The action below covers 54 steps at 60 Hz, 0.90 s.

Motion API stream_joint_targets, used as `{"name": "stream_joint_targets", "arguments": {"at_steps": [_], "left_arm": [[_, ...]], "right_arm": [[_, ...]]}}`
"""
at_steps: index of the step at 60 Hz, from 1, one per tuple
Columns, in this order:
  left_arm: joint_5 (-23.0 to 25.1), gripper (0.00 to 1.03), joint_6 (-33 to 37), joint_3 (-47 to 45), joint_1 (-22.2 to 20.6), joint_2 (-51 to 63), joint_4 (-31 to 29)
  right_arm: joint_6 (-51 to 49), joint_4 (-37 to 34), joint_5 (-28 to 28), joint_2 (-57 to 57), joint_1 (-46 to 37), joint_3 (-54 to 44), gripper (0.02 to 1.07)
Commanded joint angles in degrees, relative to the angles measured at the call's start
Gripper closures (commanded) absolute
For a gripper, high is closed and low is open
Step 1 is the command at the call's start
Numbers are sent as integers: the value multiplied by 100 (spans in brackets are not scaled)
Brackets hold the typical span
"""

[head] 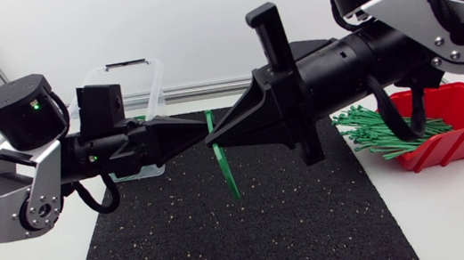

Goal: Take a green cable tie from the red box, thread the tail through the head to close it, then place it in the transparent bin on the left.

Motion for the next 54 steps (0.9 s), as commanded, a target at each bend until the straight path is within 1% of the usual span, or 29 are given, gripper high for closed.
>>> {"name": "stream_joint_targets", "arguments": {"at_steps": [1, 24, 33, 40, 54], "left_arm": [[-54, 100, -73, -132, -72, -164, 101], [-459, 100, 147, -264, -327, -481, 101], [-511, 100, 209, -308, -388, -525, 101], [-626, 100, 270, -308, -362, -507, 101], [-652, 100, 358, -308, -274, -498, 101]], "right_arm": [[186, 41, -50, 3, 29, 63, 101], [212, 68, -59, 65, 3, 81, 102], [221, 68, -67, 38, -41, 98, 101], [230, 50, -85, -23, -32, 72, 101], [230, 6, -85, -23, -103, 46, 101]]}}
